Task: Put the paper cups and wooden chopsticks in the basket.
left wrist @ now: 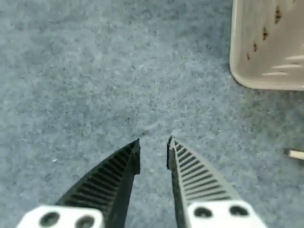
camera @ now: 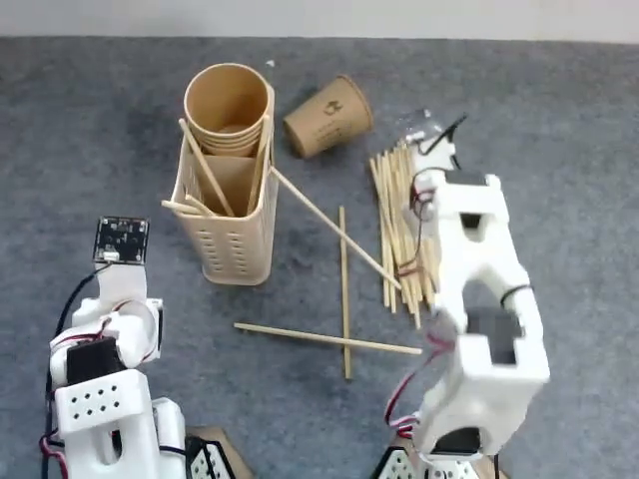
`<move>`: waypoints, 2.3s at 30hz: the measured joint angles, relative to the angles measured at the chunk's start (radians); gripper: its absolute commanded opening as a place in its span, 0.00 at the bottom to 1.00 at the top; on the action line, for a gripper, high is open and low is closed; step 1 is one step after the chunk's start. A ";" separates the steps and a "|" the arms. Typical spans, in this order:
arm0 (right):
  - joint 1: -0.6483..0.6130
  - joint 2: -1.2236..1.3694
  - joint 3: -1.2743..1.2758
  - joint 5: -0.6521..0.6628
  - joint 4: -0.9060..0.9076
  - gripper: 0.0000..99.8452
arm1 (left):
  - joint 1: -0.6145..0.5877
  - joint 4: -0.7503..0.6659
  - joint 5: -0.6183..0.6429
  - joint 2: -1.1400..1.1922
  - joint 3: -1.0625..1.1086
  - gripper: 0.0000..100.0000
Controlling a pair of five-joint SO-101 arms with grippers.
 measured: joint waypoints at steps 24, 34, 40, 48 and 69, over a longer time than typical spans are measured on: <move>0.072 0.069 -0.178 -0.184 0.000 0.01 | 0.000 -0.006 0.000 0.000 0.003 0.13; -0.121 -0.637 -0.178 -0.442 -0.009 0.01 | 0.000 -0.006 0.000 0.000 0.003 0.13; -0.410 -0.795 -0.178 -0.532 -0.173 0.01 | 0.000 -0.006 0.000 0.000 0.003 0.13; -0.626 -0.776 -0.006 -0.542 -0.431 0.03 | 0.000 -0.006 0.000 0.000 0.006 0.13; -0.674 -0.733 0.348 -0.433 -0.879 0.16 | 0.000 -0.006 0.000 0.000 0.006 0.13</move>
